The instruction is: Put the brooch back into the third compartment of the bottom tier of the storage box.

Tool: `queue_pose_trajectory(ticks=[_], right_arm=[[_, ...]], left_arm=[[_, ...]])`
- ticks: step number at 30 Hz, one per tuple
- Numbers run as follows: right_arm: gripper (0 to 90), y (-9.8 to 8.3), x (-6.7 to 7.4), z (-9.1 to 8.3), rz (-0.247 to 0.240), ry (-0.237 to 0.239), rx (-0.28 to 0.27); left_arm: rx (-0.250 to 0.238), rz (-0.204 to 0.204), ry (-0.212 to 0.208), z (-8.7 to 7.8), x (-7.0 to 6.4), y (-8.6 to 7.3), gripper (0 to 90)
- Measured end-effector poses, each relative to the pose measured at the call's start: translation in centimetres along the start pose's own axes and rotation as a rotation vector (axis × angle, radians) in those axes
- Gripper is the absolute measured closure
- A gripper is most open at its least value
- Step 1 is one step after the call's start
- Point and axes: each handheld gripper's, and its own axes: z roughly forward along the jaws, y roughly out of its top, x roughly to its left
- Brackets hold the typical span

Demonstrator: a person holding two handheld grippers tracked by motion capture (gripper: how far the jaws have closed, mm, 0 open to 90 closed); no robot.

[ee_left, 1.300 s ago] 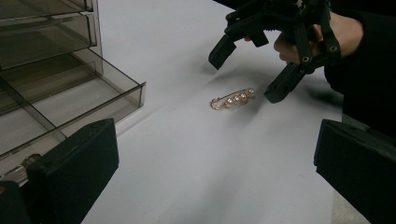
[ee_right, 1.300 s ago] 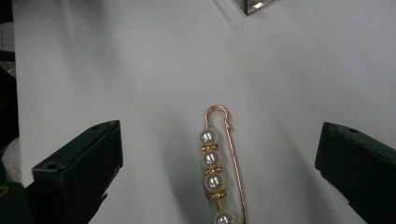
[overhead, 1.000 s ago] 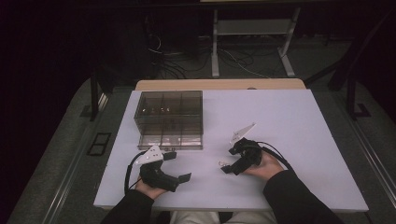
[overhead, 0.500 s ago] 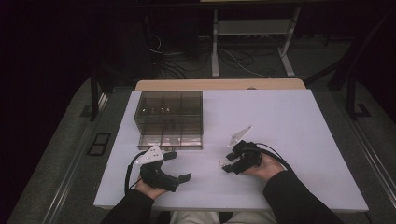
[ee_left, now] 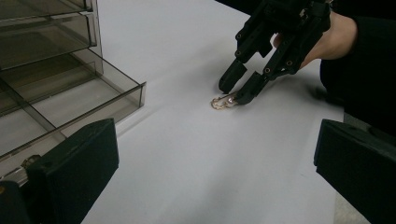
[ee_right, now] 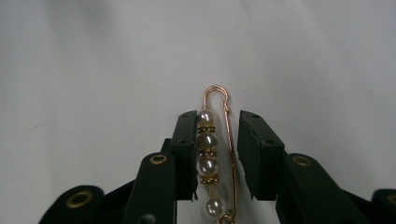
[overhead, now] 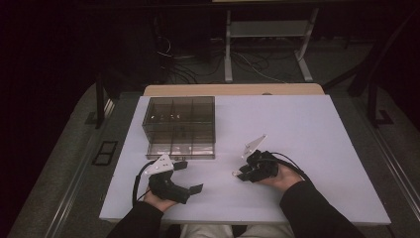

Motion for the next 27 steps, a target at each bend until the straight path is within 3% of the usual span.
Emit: queue_pose_trajectory(ticks=[15,27], right_arm=[[75.7,-0.01,-0.21,-0.03,-0.003,0.005,0.007],[79.0,0.43,-0.47,-0.08,0.067,0.03,0.04]], left_arm=[[0.001,0.002,0.0,0.04,0.0,-0.01,0.0],[0.002,0.003,-0.001,0.05,-0.01,-0.01,0.0]])
